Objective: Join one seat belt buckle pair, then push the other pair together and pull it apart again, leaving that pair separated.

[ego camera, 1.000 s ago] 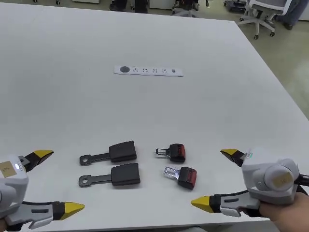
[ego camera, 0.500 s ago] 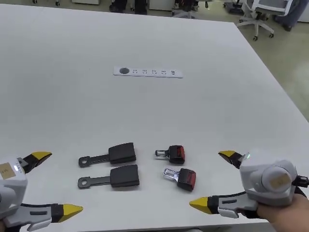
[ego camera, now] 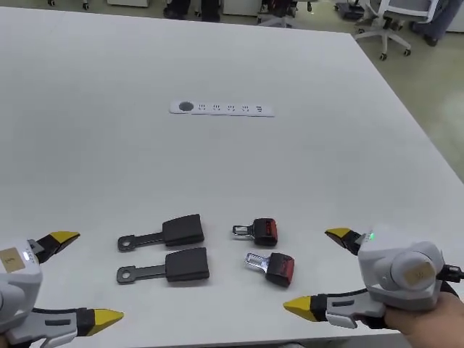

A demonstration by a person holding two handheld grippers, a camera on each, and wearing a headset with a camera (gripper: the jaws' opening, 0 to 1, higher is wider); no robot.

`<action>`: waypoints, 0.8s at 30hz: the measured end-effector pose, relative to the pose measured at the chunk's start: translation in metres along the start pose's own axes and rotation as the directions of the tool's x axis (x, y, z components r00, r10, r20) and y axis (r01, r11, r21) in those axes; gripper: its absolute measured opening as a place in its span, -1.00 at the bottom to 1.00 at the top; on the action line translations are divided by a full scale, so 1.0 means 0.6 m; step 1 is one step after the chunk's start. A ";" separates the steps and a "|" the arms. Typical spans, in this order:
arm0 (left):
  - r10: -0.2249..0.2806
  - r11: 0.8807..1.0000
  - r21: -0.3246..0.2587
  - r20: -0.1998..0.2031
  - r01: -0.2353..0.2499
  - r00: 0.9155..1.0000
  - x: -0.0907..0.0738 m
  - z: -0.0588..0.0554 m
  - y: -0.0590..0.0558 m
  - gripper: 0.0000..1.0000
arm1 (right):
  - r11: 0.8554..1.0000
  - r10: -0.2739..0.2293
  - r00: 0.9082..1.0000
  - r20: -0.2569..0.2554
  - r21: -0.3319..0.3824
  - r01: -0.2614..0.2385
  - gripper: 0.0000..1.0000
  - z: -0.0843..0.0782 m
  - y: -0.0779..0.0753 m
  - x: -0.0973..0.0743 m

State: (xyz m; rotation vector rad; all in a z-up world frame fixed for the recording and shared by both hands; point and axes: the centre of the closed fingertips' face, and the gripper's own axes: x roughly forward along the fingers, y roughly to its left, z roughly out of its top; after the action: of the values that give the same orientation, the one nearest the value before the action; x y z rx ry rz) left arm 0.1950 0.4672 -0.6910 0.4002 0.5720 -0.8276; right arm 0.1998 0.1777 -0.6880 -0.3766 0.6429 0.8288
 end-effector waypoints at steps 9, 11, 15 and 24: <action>-0.015 1.000 0.004 -0.012 0.015 1.000 0.002 -0.001 -0.007 0.77 | 1.000 -0.001 1.000 -0.001 0.005 0.001 0.77 -0.002 -0.001 -0.002; -0.013 1.000 0.023 -0.025 0.014 1.000 0.002 -0.006 -0.005 0.77 | 1.000 0.008 1.000 0.010 0.014 -0.008 0.73 0.000 0.001 -0.002; -0.020 1.000 0.023 -0.035 0.021 0.999 0.002 -0.009 -0.007 0.71 | 1.000 0.008 1.000 0.006 0.014 -0.008 0.69 -0.002 0.001 -0.001; -0.031 0.999 0.010 -0.049 0.032 0.998 0.001 -0.013 -0.002 0.58 | 1.000 0.023 1.000 0.011 0.010 -0.023 0.47 0.002 0.004 -0.003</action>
State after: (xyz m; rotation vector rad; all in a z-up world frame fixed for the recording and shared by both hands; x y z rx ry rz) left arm 0.1919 0.4703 -0.6977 0.4225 0.6208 -0.8532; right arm 0.1974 0.1788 -0.6859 -0.3554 0.6420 0.8489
